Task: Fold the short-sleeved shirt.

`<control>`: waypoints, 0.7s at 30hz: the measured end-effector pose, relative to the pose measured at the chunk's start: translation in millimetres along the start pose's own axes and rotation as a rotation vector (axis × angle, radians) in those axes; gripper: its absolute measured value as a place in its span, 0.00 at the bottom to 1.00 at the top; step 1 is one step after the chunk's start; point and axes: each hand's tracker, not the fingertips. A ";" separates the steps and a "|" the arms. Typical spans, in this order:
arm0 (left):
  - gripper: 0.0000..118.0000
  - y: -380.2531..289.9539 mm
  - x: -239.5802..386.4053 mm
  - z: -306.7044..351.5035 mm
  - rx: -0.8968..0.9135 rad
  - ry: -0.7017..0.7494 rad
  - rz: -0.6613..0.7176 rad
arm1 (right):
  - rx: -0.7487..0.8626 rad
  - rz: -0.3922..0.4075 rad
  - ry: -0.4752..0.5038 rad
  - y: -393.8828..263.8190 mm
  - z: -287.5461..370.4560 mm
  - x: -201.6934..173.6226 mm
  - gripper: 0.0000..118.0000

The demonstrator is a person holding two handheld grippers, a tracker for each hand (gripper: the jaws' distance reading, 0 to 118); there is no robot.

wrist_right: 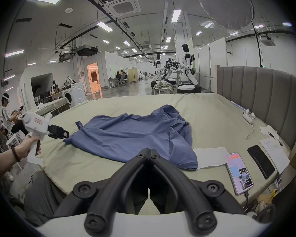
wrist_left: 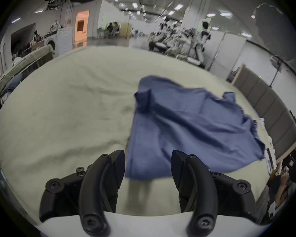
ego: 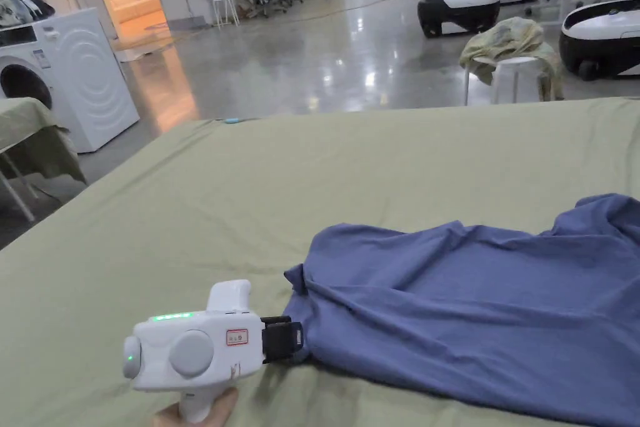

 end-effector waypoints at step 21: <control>0.12 14.3 37.6 -48.8 -0.180 0.121 -0.196 | -0.427 -0.371 -0.098 -12.0 -172.6 132.6 0.48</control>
